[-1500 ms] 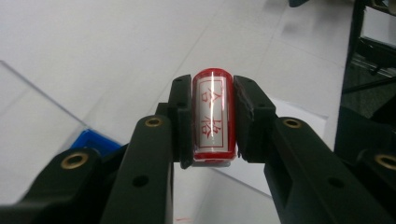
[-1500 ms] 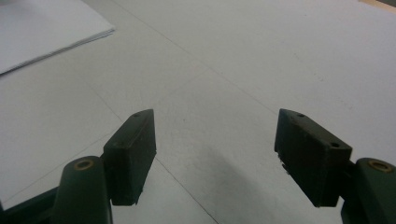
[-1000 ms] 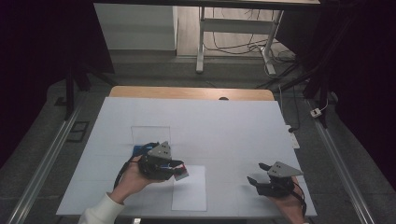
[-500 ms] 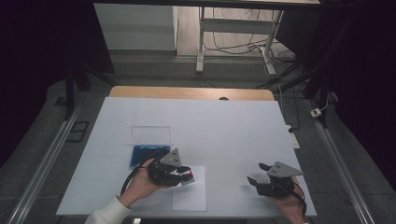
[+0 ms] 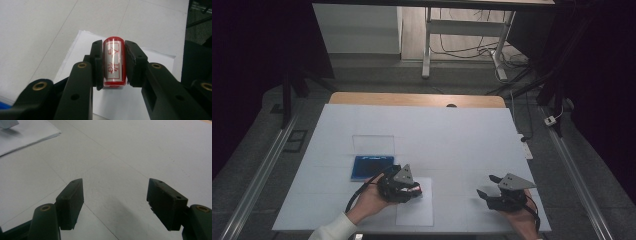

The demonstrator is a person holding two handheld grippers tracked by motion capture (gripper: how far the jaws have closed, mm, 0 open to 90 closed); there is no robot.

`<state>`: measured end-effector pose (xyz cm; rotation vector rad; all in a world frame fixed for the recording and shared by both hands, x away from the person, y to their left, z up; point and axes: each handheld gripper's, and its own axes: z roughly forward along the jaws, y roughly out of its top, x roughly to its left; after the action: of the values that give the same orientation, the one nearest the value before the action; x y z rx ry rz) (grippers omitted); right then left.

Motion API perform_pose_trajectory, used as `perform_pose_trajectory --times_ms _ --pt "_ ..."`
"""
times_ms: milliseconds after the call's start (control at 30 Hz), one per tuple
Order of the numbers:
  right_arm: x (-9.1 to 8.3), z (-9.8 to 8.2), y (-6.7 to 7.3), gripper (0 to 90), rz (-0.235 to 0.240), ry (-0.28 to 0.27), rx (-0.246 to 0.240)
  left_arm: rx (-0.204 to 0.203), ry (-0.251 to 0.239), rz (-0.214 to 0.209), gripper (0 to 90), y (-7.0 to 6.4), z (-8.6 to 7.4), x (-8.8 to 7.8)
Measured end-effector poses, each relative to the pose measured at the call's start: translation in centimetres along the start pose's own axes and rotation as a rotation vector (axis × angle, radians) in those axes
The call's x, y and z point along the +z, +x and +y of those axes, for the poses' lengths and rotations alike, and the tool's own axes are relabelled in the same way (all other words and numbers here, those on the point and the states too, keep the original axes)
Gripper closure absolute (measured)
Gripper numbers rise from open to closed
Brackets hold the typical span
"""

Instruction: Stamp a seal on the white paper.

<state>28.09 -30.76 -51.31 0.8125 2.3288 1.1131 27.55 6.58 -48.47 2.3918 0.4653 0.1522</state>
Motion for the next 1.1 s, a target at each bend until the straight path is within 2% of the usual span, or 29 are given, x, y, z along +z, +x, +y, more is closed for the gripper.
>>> perform_pose_trajectory --times_ms 1100 --pt "0.0 0.0 0.0 29.4 0.000 0.004 0.000 -0.001 0.038 0.014 70.2 0.1 -0.2 1.2"
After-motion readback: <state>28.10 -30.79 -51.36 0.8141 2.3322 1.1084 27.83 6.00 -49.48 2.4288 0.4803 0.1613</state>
